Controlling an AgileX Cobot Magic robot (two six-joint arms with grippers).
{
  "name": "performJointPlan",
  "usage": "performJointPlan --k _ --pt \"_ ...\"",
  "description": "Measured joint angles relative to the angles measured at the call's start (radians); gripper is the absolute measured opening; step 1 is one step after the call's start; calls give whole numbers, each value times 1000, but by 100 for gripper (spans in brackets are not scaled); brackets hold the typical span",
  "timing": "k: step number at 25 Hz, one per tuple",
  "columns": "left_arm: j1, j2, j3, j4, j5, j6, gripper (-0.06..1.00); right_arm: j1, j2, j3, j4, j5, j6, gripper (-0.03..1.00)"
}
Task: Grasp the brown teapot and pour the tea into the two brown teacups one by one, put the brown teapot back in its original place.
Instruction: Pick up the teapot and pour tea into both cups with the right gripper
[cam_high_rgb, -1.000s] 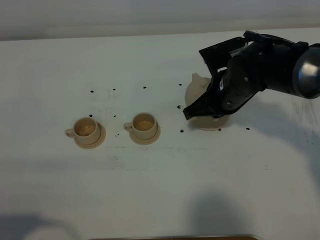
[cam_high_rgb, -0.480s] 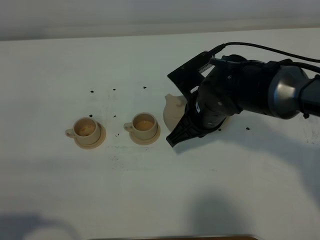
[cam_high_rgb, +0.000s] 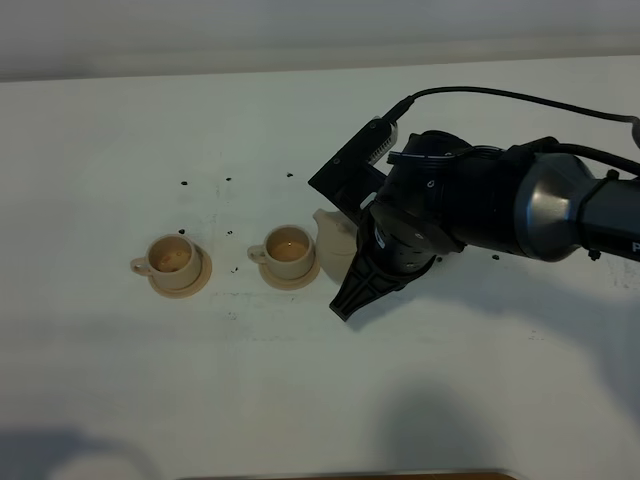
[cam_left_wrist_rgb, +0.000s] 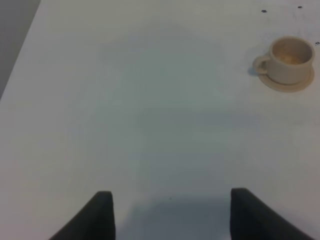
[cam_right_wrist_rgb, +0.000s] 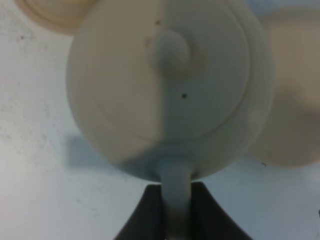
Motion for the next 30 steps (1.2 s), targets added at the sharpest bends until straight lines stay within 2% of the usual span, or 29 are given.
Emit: performJointPlan --k 8,16,30 --pt "0 0 0 0 0 0 49 15 -1 0 -38 11 -25 11" --pt "0 0 0 0 0 0 49 34 -1 0 -54 34 -104 11" --pt "0 0 0 0 0 0 49 45 -1 0 -125 34 -149 11"
